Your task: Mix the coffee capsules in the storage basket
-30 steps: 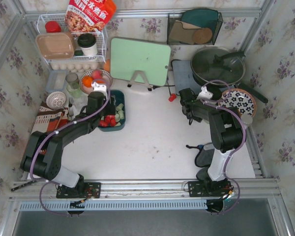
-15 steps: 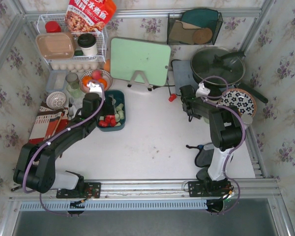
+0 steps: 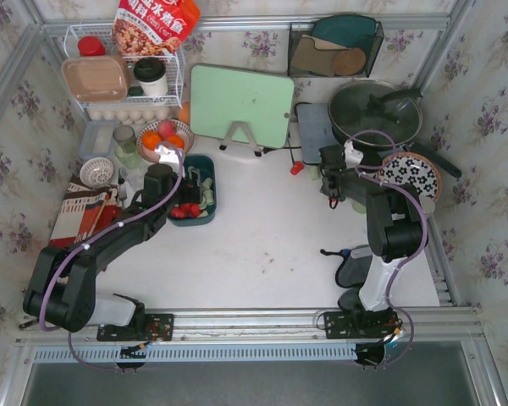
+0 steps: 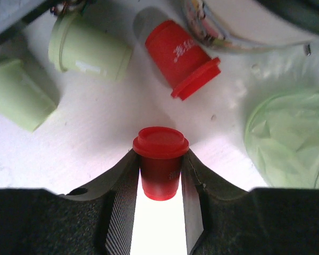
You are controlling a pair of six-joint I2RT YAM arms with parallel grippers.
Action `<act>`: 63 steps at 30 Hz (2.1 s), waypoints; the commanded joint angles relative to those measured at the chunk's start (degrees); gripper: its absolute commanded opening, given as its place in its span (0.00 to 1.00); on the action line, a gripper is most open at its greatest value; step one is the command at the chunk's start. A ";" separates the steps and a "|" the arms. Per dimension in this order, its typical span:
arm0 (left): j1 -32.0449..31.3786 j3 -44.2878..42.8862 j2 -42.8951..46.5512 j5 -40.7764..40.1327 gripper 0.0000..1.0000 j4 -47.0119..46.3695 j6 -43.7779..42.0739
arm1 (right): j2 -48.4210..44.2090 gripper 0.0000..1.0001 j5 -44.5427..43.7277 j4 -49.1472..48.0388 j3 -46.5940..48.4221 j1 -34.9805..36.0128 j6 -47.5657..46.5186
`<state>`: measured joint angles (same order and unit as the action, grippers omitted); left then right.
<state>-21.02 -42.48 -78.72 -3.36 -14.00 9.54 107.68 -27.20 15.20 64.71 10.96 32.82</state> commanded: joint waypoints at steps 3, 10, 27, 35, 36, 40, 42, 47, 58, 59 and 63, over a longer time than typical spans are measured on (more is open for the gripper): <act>-1.58 2.32 -0.17 8.00 0.86 -10.41 -5.65 | -6.60 0.25 7.97 -3.05 -3.46 1.33 -3.76; -8.91 8.97 -2.74 20.82 0.99 -30.44 -26.40 | -16.21 0.26 22.89 -8.49 -6.59 7.64 -7.56; -17.26 2.13 -14.46 35.64 0.99 -39.70 -39.98 | -26.61 0.27 45.36 -26.24 -17.28 17.23 -3.84; -20.23 -0.86 -15.75 32.63 0.99 -36.71 -40.26 | -29.05 0.27 46.60 -28.63 -19.60 17.85 -3.73; -20.36 -1.38 -16.06 31.50 0.99 -36.42 -40.01 | -29.16 0.27 46.79 -28.76 -19.80 17.93 -3.73; -20.80 -2.10 -16.64 29.96 0.94 -36.08 -40.10 | -29.70 0.27 47.02 -29.15 -20.70 18.04 -3.72; -21.05 -2.08 -16.75 30.04 0.90 -36.11 -40.36 | -29.96 0.28 47.12 -29.22 -20.99 18.04 -3.72; -21.83 -1.40 -17.27 29.10 0.77 -37.04 -41.18 | -29.99 0.30 47.96 -29.35 -21.05 18.03 -3.59; -22.05 1.81 -16.17 22.31 0.33 -39.97 -41.50 | -28.95 0.55 45.25 -24.48 -18.12 17.95 -6.09; -21.97 2.21 -15.94 21.69 0.30 -40.04 -41.41 | -28.97 0.57 44.74 -23.57 -17.60 17.95 -6.57; -20.94 3.37 -15.09 18.94 0.26 -39.03 -40.09 | -28.91 0.62 41.18 -18.59 -14.44 17.29 -8.62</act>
<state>-42.92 -39.81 -94.67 18.96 -51.05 -31.42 78.76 18.31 -7.75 47.77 28.80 27.11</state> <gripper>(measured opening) 0.520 0.610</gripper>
